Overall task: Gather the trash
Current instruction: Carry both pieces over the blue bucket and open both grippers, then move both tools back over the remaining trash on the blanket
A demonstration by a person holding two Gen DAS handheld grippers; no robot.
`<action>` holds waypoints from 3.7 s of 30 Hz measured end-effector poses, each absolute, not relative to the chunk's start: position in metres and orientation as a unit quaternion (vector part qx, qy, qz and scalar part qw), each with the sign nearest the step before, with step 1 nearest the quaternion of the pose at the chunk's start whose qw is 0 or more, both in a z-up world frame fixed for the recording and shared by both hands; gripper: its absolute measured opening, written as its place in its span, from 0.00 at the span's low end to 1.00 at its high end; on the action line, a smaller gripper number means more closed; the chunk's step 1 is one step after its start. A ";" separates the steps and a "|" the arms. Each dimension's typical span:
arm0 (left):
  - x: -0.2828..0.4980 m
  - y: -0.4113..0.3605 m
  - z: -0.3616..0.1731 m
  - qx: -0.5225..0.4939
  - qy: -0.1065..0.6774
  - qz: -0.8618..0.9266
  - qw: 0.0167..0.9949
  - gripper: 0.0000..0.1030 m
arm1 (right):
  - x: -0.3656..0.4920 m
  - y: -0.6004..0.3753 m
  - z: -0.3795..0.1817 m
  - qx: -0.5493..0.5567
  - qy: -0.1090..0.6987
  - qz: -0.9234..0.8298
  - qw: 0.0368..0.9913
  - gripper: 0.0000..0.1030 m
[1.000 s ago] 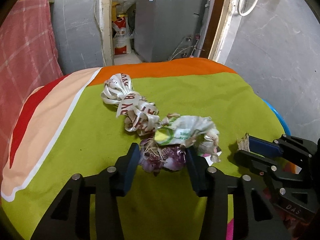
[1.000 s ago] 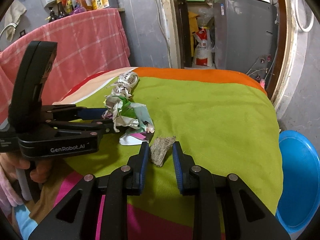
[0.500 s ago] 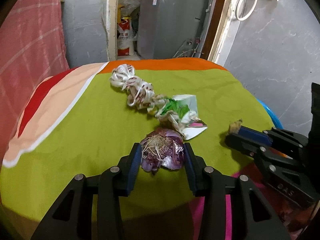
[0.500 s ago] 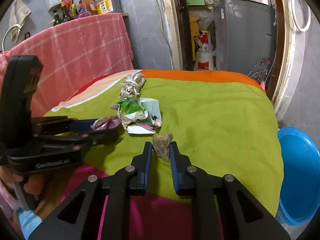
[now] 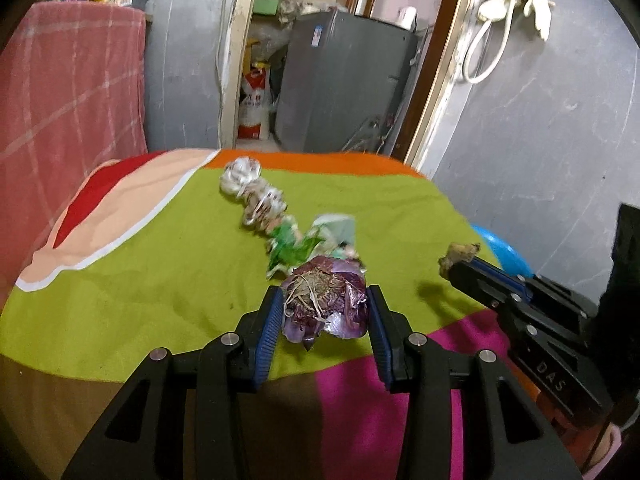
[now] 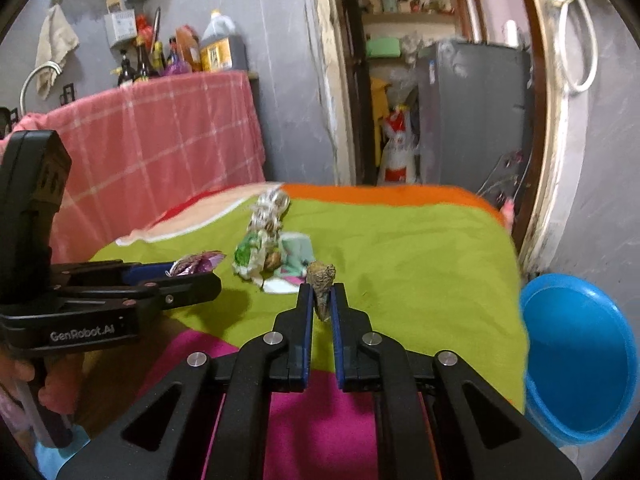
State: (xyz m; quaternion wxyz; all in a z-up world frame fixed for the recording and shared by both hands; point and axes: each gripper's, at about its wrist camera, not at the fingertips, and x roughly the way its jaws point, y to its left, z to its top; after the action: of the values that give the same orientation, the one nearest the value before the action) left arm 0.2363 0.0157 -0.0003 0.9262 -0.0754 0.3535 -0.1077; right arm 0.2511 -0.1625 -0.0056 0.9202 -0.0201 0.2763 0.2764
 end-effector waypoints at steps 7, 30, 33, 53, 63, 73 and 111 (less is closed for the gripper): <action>0.231 -0.014 0.025 -0.074 0.290 -0.127 0.946 0.35 | 0.230 -0.201 0.018 -0.005 0.203 0.232 0.951 0.07; 0.285 -0.199 0.039 -0.042 0.190 -0.236 0.952 0.35 | 0.227 -0.370 0.031 0.027 0.087 0.015 0.996 0.07; 0.297 -0.215 0.032 -0.052 0.204 -0.249 0.945 0.35 | 0.228 -0.384 0.024 0.035 0.092 -0.001 0.995 0.07; 0.350 -0.248 -0.003 -0.061 0.307 -0.254 0.915 0.36 | 0.264 -0.412 -0.001 0.061 0.146 -0.018 0.987 0.08; 0.352 -0.234 0.003 -0.073 0.304 -0.242 0.919 0.49 | 0.272 -0.414 -0.004 0.070 0.152 -0.023 0.986 0.12; 0.335 -0.202 0.017 -0.077 0.267 -0.193 0.941 0.91 | 0.250 -0.417 0.008 0.090 0.111 -0.041 0.989 0.67; 0.230 -0.013 0.053 -0.076 0.200 -0.050 0.976 0.98 | 0.214 -0.290 0.059 0.061 0.101 0.070 0.991 1.00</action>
State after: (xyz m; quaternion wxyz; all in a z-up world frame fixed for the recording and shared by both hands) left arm 0.2299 -0.0127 0.0532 0.9755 -0.0764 0.2000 -0.0497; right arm 0.2137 -0.2900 0.0590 0.9905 0.0608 0.1011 0.0705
